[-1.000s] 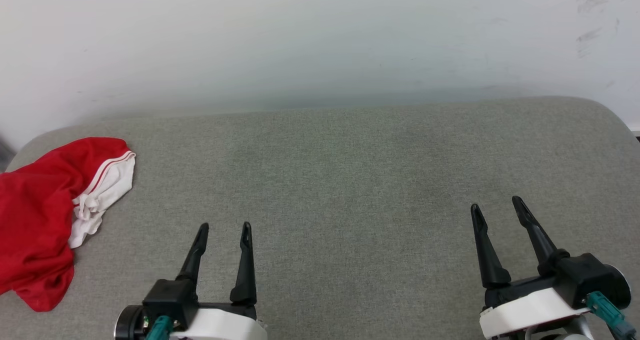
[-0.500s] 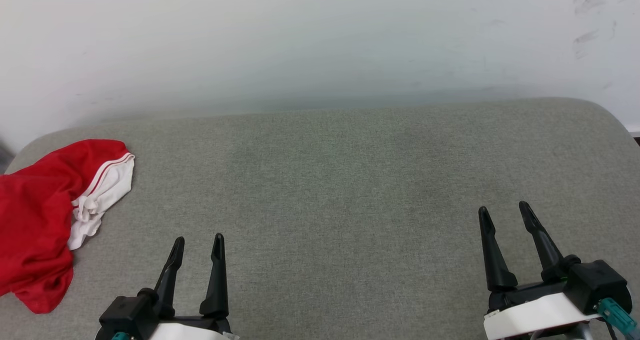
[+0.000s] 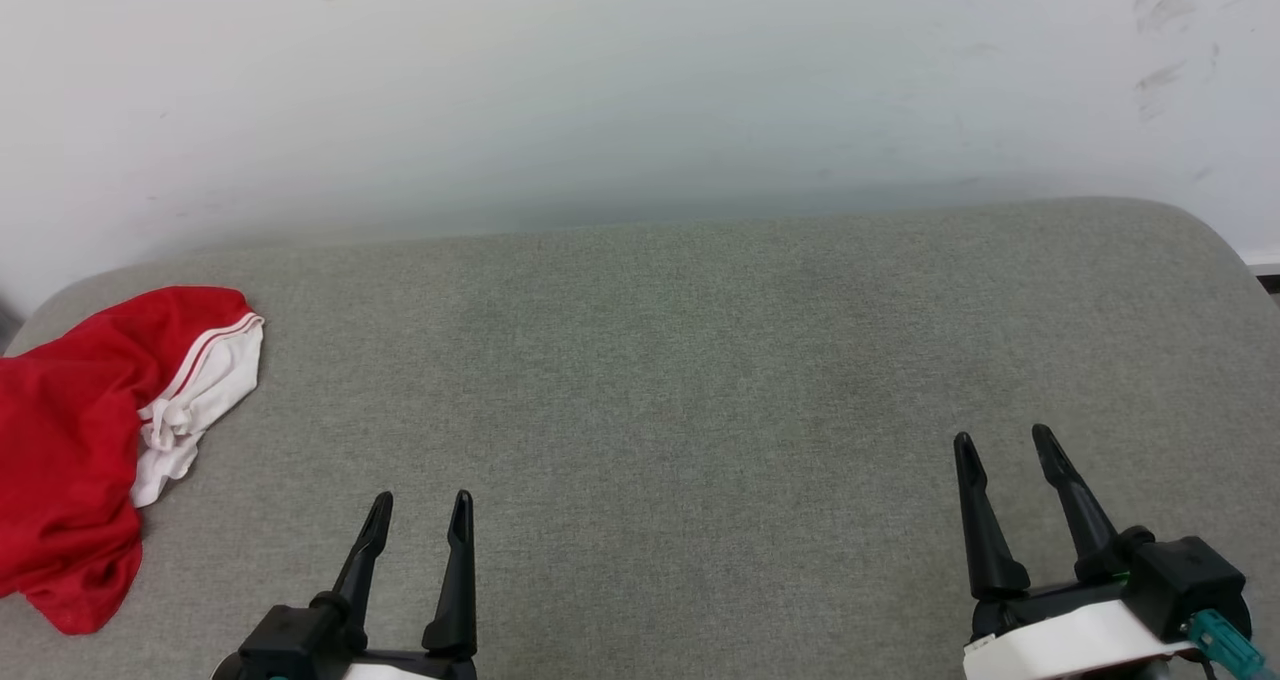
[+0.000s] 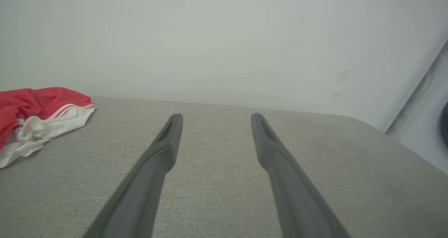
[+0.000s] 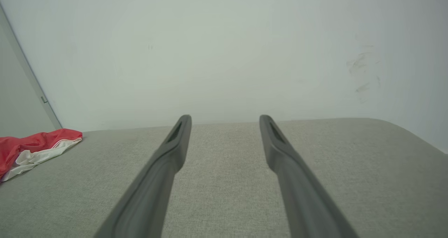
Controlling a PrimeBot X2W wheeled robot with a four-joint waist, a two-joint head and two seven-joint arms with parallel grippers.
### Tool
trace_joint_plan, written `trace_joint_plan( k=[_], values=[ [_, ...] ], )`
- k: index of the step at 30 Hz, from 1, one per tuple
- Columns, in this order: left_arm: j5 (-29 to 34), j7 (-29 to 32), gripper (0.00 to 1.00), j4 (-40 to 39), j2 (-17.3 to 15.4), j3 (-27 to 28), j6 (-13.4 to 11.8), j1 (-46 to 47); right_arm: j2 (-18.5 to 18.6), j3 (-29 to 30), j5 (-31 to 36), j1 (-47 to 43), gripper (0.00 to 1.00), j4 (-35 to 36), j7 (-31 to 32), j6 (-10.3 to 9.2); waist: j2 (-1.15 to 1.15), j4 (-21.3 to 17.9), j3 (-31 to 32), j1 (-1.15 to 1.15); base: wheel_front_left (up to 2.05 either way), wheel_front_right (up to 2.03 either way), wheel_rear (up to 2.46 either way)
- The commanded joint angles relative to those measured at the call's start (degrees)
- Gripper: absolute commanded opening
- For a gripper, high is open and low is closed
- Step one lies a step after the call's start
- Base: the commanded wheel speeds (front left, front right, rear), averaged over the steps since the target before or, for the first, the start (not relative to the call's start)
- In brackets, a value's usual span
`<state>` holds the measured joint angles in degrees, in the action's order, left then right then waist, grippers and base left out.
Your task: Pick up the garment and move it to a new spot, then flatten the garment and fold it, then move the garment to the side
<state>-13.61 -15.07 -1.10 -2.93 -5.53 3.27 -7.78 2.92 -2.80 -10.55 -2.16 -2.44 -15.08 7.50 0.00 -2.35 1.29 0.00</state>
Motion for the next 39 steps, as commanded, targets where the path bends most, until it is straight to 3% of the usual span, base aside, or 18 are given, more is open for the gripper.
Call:
trace_joint_plan(
  k=[1, 23, 29, 39],
  values=[
    [0.2, -0.2, 1.00, 0.1, 0.1, -0.1, -0.2, -0.2, -0.1, -0.1, 0.0, -0.4, 1.00, -0.3, -0.1, -0.02, 0.00, 0.0, 0.0, 0.00, 0.00, 0.00, 0.00],
    [-0.5, -0.2, 1.00, 0.4, 0.1, -0.2, -0.2, 0.0, -0.1, -0.9, -0.5, -0.8, 1.00, 0.1, -0.1, -0.02, 0.00, 1.7, -0.2, 0.00, 0.00, 0.00, 0.00],
    [-0.6, -0.2, 1.00, 0.8, 0.0, 1.5, -0.3, 0.1, -0.1, -2.8, -0.4, -1.7, 1.00, 0.3, -0.1, -0.01, 0.00, 5.5, -0.4, 0.00, 0.00, 0.00, 0.00],
    [0.3, -0.2, 1.00, 0.3, 0.0, 5.3, 0.5, -0.8, -0.1, -5.9, 0.0, -2.5, 1.00, 1.3, -0.1, -0.02, 0.00, 15.4, -0.1, 0.00, 0.00, 0.00, 0.00]
  ],
)
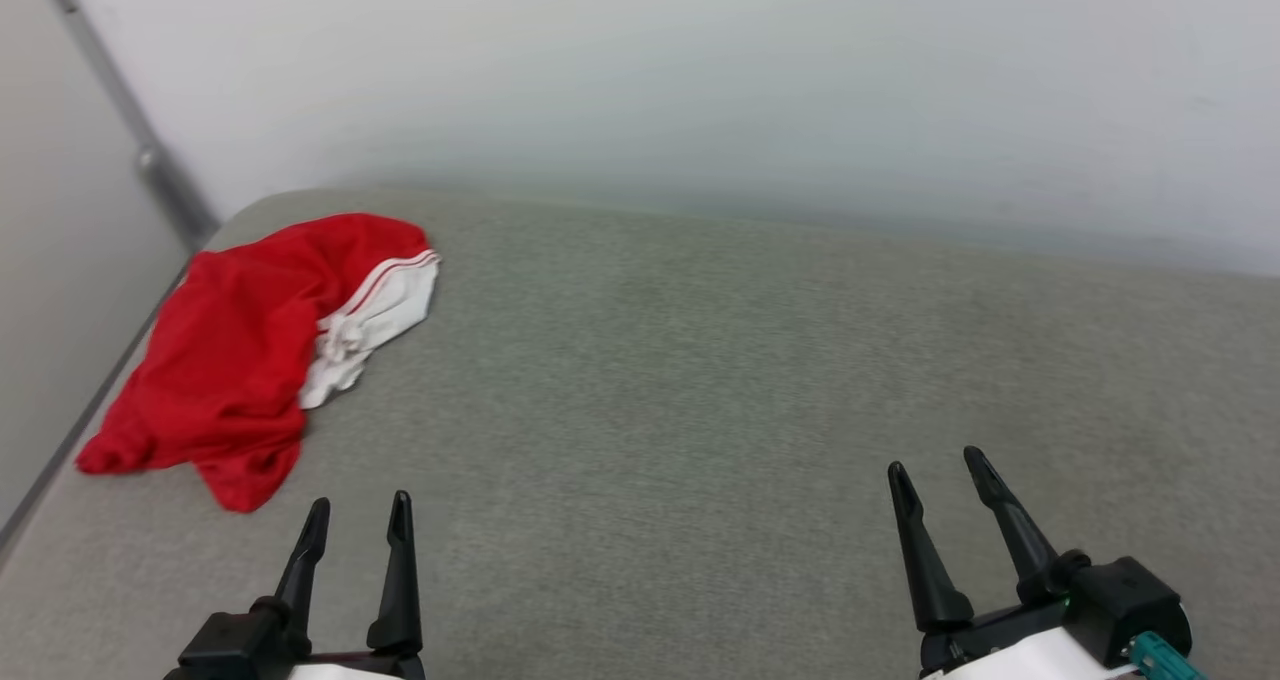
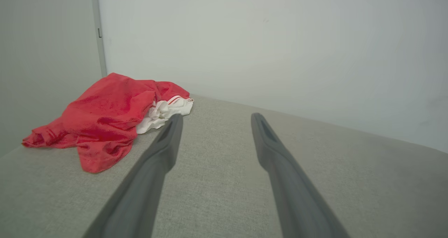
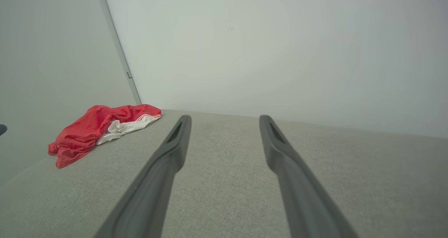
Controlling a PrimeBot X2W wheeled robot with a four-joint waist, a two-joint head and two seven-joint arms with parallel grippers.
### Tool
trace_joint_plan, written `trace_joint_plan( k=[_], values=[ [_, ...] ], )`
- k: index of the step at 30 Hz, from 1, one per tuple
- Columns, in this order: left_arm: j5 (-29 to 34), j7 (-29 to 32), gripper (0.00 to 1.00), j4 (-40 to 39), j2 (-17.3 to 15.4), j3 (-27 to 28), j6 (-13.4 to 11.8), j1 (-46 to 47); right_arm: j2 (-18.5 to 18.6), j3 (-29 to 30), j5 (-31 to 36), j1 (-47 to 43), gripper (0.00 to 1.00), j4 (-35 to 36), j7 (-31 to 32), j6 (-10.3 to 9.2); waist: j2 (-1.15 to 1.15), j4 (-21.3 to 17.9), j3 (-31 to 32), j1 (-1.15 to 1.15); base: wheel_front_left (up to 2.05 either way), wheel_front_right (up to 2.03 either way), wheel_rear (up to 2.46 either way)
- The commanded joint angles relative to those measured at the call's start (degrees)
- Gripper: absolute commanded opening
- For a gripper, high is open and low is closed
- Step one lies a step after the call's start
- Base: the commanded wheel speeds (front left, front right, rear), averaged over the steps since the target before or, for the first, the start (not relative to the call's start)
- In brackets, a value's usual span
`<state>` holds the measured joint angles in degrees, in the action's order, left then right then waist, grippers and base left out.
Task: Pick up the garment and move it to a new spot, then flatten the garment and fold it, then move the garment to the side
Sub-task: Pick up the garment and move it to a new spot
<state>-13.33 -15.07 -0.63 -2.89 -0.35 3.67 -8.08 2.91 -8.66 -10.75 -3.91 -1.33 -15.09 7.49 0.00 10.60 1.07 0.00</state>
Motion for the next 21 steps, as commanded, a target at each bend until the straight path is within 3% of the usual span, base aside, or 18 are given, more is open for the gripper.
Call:
trace_joint_plan(
  k=[1, 10, 21],
  values=[
    [0.1, -0.2, 1.00, -0.4, 0.0, 0.5, 0.2, -0.5, -0.1, -0.7, 0.6, -0.7, 1.00, 0.2, -0.1, -0.01, 0.00, 3.4, 0.1, 0.00, 0.00, 0.00, 0.00],
    [1.0, -0.2, 1.00, -0.8, 0.0, 1.5, 0.8, -1.1, 0.0, -1.9, 0.5, -0.3, 1.00, 0.2, -0.1, -0.01, 0.00, 11.0, 0.5, 0.00, 0.00, 0.00, 0.00],
    [2.2, -0.2, 1.00, -1.6, 0.0, 1.6, 1.5, -1.7, 0.0, -3.9, -0.3, -0.8, 1.00, -0.1, -0.1, -0.01, 0.00, 16.0, 1.0, 0.00, 0.00, 0.00, 0.00]
  ],
)
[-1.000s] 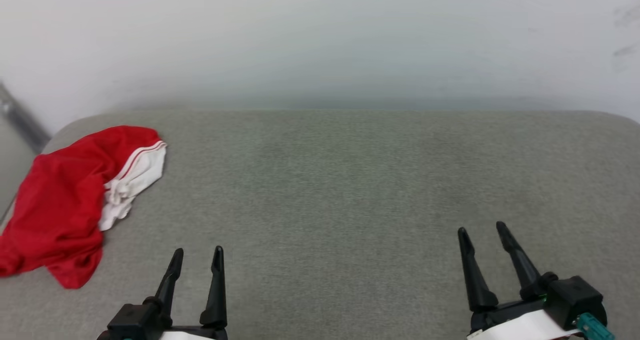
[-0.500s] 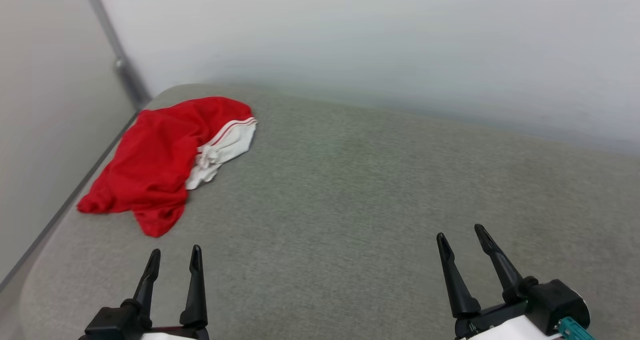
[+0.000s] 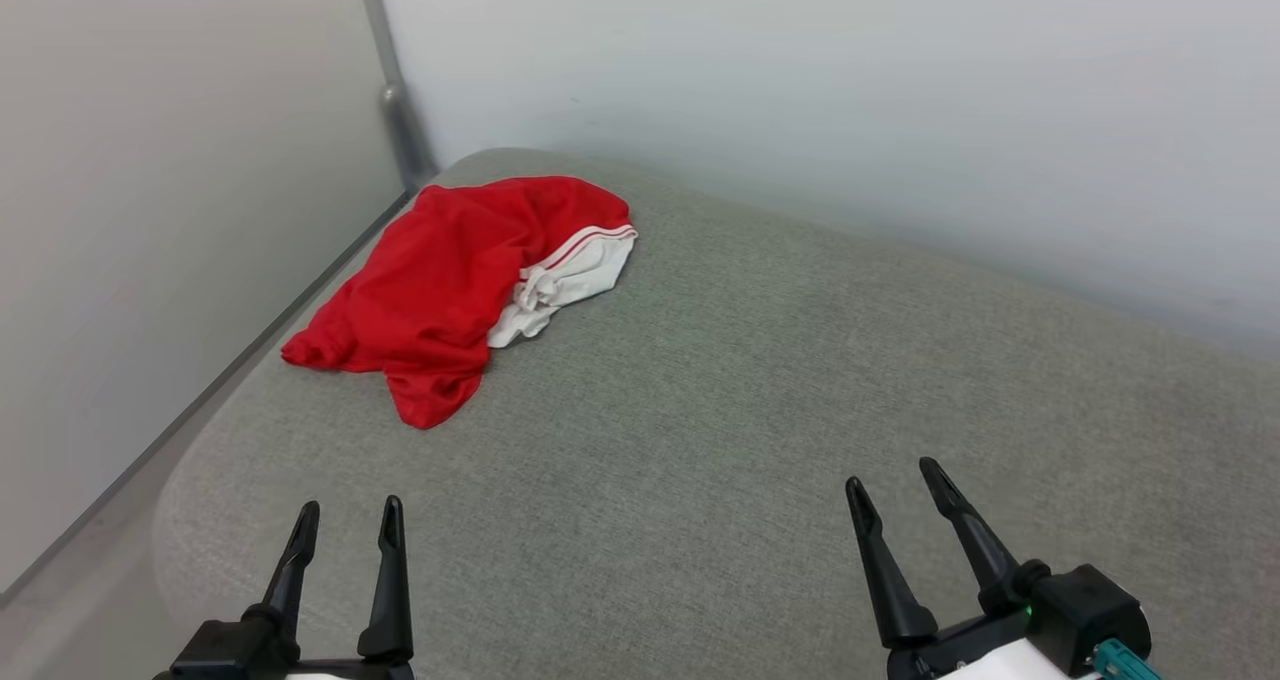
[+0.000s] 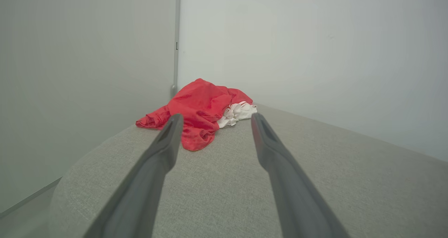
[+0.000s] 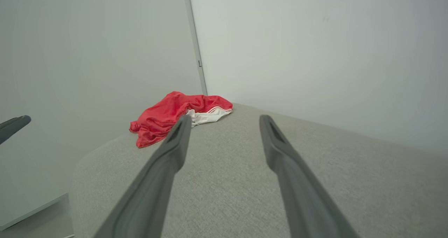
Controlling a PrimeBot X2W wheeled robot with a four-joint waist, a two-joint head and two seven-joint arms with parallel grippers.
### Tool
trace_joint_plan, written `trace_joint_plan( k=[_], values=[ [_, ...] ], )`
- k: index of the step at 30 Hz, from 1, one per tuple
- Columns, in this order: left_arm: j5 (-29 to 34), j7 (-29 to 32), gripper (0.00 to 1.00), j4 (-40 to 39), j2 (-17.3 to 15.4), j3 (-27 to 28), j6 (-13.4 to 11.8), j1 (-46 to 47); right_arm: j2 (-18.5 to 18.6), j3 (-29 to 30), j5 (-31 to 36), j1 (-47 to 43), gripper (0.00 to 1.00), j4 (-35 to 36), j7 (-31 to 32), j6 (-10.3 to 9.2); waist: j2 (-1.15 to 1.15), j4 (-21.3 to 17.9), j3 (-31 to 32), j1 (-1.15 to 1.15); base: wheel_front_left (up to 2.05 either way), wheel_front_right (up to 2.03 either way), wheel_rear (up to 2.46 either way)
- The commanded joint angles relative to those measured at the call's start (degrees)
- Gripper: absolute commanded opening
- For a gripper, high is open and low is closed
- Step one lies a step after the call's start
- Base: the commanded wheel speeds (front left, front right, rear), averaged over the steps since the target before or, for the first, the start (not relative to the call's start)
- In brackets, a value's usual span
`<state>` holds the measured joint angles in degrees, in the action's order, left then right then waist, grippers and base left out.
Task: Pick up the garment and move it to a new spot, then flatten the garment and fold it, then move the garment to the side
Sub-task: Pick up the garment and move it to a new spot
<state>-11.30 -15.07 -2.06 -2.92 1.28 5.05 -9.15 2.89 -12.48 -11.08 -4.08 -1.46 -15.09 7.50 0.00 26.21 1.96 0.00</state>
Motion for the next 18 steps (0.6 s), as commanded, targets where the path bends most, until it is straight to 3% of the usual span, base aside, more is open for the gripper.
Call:
trace_joint_plan(
  k=[1, 16, 18],
  values=[
    [0.3, -0.2, 1.00, -0.2, 0.1, 0.0, 0.2, -0.7, 0.0, -0.2, -0.1, -0.6, 1.00, 0.0, -0.1, -0.02, 0.00, 0.7, 0.2, 0.00, 0.00, 0.00, 0.00],
    [0.4, -0.2, 1.00, 0.7, 0.0, -0.1, 0.4, -1.0, 0.0, -0.9, -0.1, -0.6, 1.00, 0.4, -0.1, -0.02, 0.00, 1.5, 0.0, 0.00, 0.00, 0.00, 0.00],
    [-2.9, -0.1, 1.00, 2.8, 0.1, -0.6, 0.7, -1.5, 0.0, -0.9, 0.1, -0.2, 1.00, 0.5, -0.1, -0.02, 0.00, 1.1, -0.7, 0.00, 0.00, 0.00, 0.00]
  ],
)
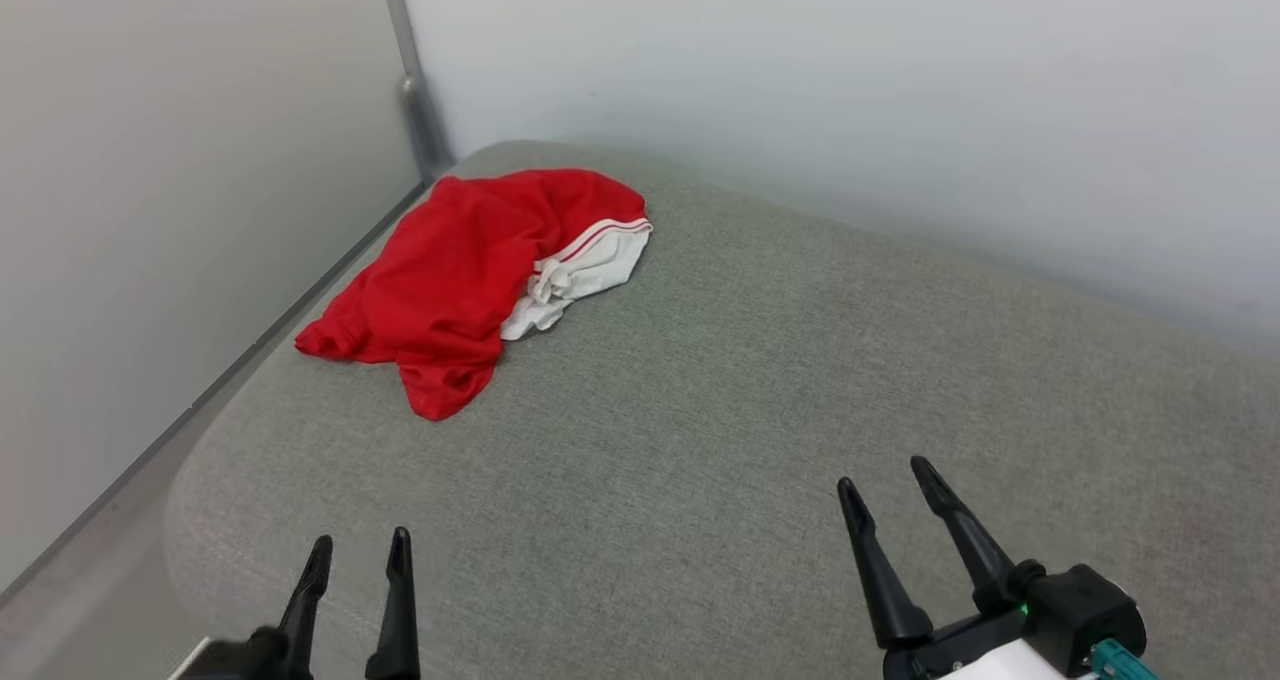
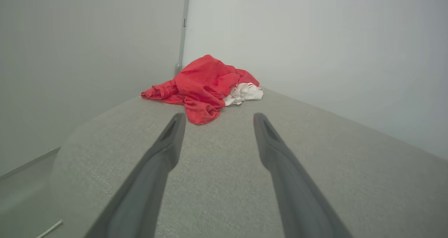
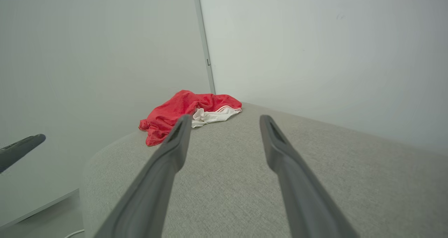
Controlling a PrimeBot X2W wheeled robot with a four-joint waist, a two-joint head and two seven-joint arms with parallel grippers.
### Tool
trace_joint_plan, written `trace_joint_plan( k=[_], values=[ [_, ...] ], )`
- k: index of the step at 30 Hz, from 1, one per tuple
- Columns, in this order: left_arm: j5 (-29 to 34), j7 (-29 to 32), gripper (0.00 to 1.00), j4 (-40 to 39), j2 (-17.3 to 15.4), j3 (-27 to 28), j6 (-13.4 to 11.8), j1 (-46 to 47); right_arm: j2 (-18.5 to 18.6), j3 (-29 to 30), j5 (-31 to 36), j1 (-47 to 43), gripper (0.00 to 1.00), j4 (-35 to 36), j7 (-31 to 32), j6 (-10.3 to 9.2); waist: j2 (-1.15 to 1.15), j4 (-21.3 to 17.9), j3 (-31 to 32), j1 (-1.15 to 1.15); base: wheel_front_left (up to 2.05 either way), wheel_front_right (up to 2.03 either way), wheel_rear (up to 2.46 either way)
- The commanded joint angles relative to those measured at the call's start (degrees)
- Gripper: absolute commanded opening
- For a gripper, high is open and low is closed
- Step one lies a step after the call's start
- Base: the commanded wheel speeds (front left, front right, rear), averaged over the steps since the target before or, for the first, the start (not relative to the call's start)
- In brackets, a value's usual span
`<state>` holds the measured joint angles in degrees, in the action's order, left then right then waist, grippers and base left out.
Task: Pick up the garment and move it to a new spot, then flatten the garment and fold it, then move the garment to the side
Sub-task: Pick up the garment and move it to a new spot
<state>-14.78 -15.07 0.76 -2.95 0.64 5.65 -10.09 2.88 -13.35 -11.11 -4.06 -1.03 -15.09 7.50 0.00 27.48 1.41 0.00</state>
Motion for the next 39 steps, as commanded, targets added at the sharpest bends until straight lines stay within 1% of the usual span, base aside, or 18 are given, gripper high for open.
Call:
trace_joint_plan(
  k=[1, 6, 12, 13, 14, 15, 17, 21, 23, 25, 26, 28, 30, 31, 35, 37, 39],
  values=[
    [0.7, -0.2, 1.00, -0.1, 0.1, 0.1, 0.3, 0.1, 0.0, 0.3, 0.2, 0.1, 1.00, 0.1, -0.1, -0.02, 0.00, -0.5, -0.6, 0.00, 0.00, 0.00, 0.00],
    [-1.4, -0.2, 1.00, 0.2, 0.1, 1.4, 0.7, 3.0, 0.0, 0.7, 1.8, 2.1, 1.00, 0.4, -0.1, -0.02, 0.00, -2.7, -4.3, 0.00, 0.00, 0.00, 0.00],
    [-1.7, -0.2, 1.00, 0.8, 0.0, 4.7, 1.5, 9.8, 0.0, 0.6, 4.8, 5.2, 1.00, 1.8, -0.1, -0.02, 0.00, -6.9, -11.7, 0.00, 0.00, 0.00, 0.00],
    [-1.6, -0.2, 1.00, 1.5, -0.7, 5.0, 1.7, 11.5, 0.0, 0.6, 5.4, 5.8, 1.00, 2.1, -0.1, -0.02, 0.00, -7.6, -13.1, 0.00, 0.00, 0.00, 0.00],
    [-1.5, -0.2, 1.00, 2.6, -1.8, 5.0, 1.7, 13.3, 0.0, 0.6, 5.9, 6.4, 1.00, 2.3, -0.1, -0.02, 0.00, -8.3, -14.5, 0.00, 0.00, 0.00, 0.00],
    [-2.5, -0.2, 1.00, 5.1, -4.8, 4.1, 1.7, 17.6, 0.1, 0.8, 6.9, 7.3, 1.00, 2.9, -0.1, -0.02, 0.00, -9.4, -17.2, 0.00, 0.00, 0.00, 0.00],
    [-4.8, 0.4, 1.00, 9.5, -8.7, 2.6, 1.8, 21.8, 0.6, 0.8, 7.7, 8.2, 1.00, 3.7, -0.1, -0.02, 0.00, -10.5, -19.9, 0.00, 0.00, 0.00, 0.00],
    [-10.7, 5.5, 1.00, 15.0, -18.6, -1.5, 1.8, 32.7, 1.8, 0.2, 8.8, 10.2, 1.00, 5.2, -0.1, -0.02, 0.00, -12.7, -24.9, 0.00, 0.00, 0.00, 0.00],
    [-14.1, 9.0, 1.00, 16.8, -23.6, -3.6, 1.8, 36.8, 2.2, 0.1, 9.2, 11.2, 1.00, 5.9, -0.1, -0.02, 0.00, -13.8, -27.1, 0.00, 0.00, 0.00, 0.00],
    [-17.6, 13.8, 1.00, 18.3, -28.3, -5.4, 1.8, 40.8, 2.4, 0.1, 9.6, 12.1, 1.00, 6.7, -0.1, -0.02, 0.00, -14.7, -29.2, 0.00, 0.00, 0.00, 0.00],
    [-19.3, 17.1, 1.00, 19.0, -30.3, -6.3, 1.8, 42.5, 2.4, 0.1, 9.8, 12.6, 1.00, 7.0, -0.1, -0.02, 0.00, -15.2, -30.3, 0.00, 0.00, 0.00, 0.00],
    [-23.8, 24.1, 1.00, 20.3, -33.4, -7.8, 1.8, 46.0, 2.3, 0.3, 10.1, 13.2, 1.00, 7.7, -0.1, -0.02, 0.00, -16.1, -32.2, 0.00, 0.00, 0.00, 0.00],
    [-26.6, 31.3, 1.00, 22.1, -37.0, -9.2, 1.8, 48.8, 2.3, 0.2, 10.2, 13.8, 1.00, 8.2, -0.1, -0.02, 0.00, -16.9, -33.9, 0.00, 0.00, 0.00, 0.00],
    [-28.7, 35.0, 1.00, 23.0, -38.1, -9.8, 1.8, 50.2, 2.3, 0.1, 10.3, 14.0, 1.00, 8.5, -0.1, -0.02, 0.00, -17.2, -34.8, 0.00, 0.00, 0.00, 0.00],
    [-36.9, 47.3, 1.00, 26.9, -39.6, -9.5, 1.8, 55.3, 2.3, -0.3, 10.7, 14.8, 1.00, 8.9, -0.1, -0.02, 0.00, -18.7, -37.7, 0.00, 0.00, 0.00, 0.00],
    [-39.1, 51.7, 1.00, 28.3, -40.8, -9.7, 1.8, 57.1, 2.2, -0.5, 11.0, 15.2, 1.00, 9.2, -0.1, -0.02, 0.00, -19.3, -39.1, 0.00, 0.00, 0.00, 0.00],
    [-40.7, 54.8, 1.00, 29.9, -40.9, -9.4, 1.5, 58.7, 2.2, -0.8, 11.2, 15.3, 1.00, 9.2, -0.1, -0.02, 0.00, -19.8, -40.3, 0.00, 0.00, 0.00, 0.00]
  ],
)
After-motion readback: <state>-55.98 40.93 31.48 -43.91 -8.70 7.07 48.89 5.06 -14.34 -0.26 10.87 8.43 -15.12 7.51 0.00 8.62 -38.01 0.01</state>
